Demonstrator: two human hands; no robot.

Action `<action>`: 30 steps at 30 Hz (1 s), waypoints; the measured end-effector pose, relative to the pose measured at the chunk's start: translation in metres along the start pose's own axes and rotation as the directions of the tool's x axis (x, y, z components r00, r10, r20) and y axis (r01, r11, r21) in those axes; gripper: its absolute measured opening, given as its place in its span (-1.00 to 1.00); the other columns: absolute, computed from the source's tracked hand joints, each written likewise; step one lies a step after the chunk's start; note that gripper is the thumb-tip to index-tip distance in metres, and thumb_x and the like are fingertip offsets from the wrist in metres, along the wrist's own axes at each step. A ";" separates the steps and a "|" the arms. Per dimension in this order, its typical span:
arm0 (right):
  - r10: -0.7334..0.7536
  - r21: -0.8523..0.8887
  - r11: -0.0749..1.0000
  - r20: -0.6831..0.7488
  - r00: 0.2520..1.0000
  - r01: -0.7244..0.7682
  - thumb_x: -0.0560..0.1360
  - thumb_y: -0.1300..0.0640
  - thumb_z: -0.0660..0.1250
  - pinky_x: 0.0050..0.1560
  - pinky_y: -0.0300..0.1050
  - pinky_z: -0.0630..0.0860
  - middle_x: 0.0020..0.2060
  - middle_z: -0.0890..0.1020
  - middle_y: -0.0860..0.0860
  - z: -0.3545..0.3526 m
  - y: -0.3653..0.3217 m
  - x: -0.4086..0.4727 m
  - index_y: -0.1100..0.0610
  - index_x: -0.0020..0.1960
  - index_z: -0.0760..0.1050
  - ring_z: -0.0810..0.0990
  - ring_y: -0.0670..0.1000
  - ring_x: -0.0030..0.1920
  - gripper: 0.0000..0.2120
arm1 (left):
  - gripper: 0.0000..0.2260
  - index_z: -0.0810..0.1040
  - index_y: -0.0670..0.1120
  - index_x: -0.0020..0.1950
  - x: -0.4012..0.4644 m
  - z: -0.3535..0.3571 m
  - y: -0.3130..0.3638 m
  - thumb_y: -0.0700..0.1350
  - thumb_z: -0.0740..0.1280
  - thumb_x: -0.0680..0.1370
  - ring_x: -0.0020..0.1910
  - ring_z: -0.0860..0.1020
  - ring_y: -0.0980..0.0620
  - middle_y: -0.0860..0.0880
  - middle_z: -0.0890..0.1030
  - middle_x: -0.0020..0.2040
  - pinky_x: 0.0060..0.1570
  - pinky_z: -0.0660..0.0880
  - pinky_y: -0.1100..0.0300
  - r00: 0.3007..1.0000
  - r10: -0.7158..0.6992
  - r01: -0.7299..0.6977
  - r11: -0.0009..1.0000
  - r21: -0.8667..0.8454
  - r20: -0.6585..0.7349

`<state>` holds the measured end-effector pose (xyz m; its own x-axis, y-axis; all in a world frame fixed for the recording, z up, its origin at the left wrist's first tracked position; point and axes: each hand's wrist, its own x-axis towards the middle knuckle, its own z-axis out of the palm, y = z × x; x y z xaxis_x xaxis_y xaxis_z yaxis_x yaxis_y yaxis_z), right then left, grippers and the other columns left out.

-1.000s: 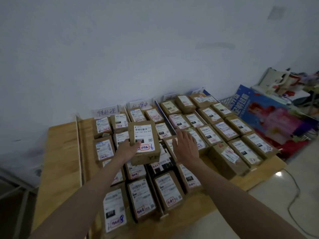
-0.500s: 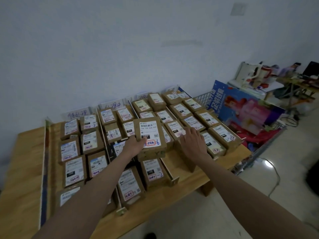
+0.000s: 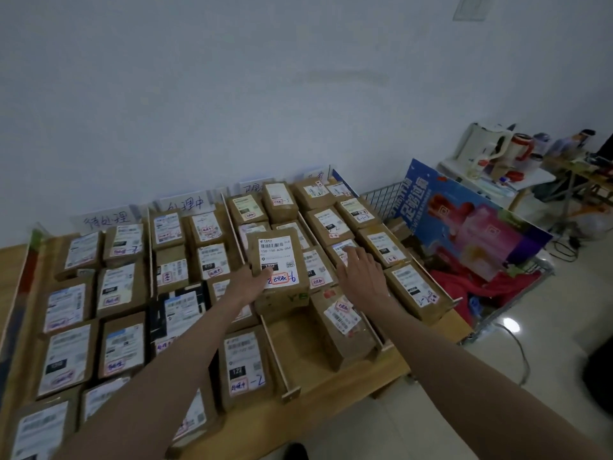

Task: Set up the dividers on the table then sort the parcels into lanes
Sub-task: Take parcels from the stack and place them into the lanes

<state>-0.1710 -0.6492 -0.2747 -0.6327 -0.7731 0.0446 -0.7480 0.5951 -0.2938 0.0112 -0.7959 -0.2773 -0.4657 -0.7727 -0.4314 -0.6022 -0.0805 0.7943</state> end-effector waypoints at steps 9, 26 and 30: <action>-0.082 0.037 0.996 0.034 0.996 0.081 0.64 0.06 0.10 0.32 0.14 0.36 0.37 0.41 0.12 0.008 0.038 0.054 0.15 0.42 0.29 0.40 0.17 0.36 -0.61 | -0.55 0.46 -0.09 0.41 0.015 0.028 0.007 0.13 0.28 0.60 0.23 0.55 -0.08 -0.05 0.58 0.27 0.26 0.48 0.01 0.997 -0.049 0.049 0.999 -0.001 -0.054; -0.310 0.091 0.951 0.250 0.917 0.296 0.63 0.03 0.11 0.29 0.14 0.39 0.30 0.43 0.11 0.044 0.087 0.038 0.13 0.40 0.31 0.44 0.17 0.29 -0.63 | -0.60 0.45 -0.03 0.42 -0.065 0.110 -0.052 0.07 0.27 0.62 0.28 0.52 -0.06 -0.04 0.57 0.31 0.30 0.45 0.00 0.953 -0.235 0.218 0.970 -0.105 -0.193; -0.314 0.113 0.949 0.268 0.911 0.294 0.63 -0.01 0.12 0.30 0.18 0.40 0.32 0.43 0.10 0.054 0.093 0.038 0.12 0.39 0.32 0.43 0.17 0.31 -0.62 | -0.60 0.42 -0.03 0.43 -0.060 0.115 -0.052 0.08 0.26 0.62 0.28 0.53 -0.05 -0.02 0.57 0.31 0.27 0.45 0.03 0.954 -0.227 0.211 0.972 -0.099 -0.194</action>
<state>-0.2537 -0.6355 -0.3522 -0.2878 -0.9498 -0.1228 -0.8731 0.3129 -0.3738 -0.0043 -0.6733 -0.3416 -0.1821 -0.8410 -0.5094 -0.6196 -0.3042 0.7236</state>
